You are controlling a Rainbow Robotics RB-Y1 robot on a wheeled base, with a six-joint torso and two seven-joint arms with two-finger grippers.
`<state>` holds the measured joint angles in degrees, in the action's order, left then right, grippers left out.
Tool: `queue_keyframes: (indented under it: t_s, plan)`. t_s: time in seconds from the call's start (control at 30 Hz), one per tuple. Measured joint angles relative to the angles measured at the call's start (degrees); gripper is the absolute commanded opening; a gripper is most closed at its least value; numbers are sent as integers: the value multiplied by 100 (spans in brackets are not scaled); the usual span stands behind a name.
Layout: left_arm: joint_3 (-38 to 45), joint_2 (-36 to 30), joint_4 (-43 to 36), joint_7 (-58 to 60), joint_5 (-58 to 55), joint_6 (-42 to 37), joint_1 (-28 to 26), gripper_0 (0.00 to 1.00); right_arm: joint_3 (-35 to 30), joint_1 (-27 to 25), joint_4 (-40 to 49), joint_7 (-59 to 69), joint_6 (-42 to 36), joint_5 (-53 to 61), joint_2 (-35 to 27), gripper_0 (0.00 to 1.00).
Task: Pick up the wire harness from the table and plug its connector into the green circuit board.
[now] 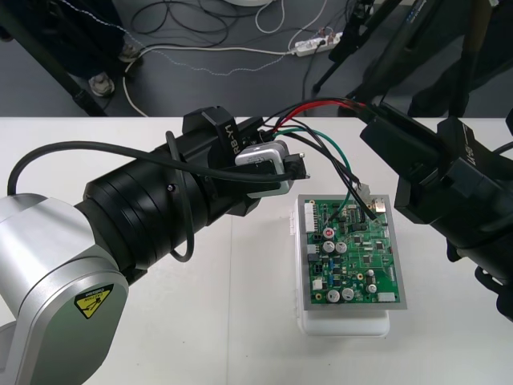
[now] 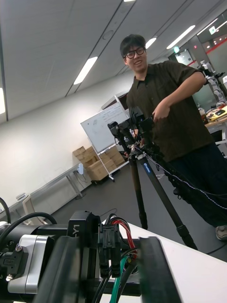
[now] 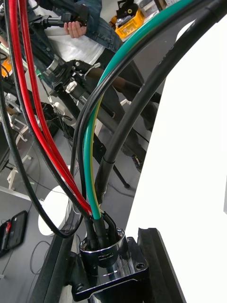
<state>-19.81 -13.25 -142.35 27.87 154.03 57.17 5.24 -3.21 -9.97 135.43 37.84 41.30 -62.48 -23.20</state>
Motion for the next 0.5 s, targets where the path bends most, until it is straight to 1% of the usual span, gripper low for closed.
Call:
queue_keyframes:
  t_s: [0.5]
  plan:
    - [0, 0, 0, 0, 0, -39, -10, 0, 0, 2, 8, 0, 89, 0, 38, 0]
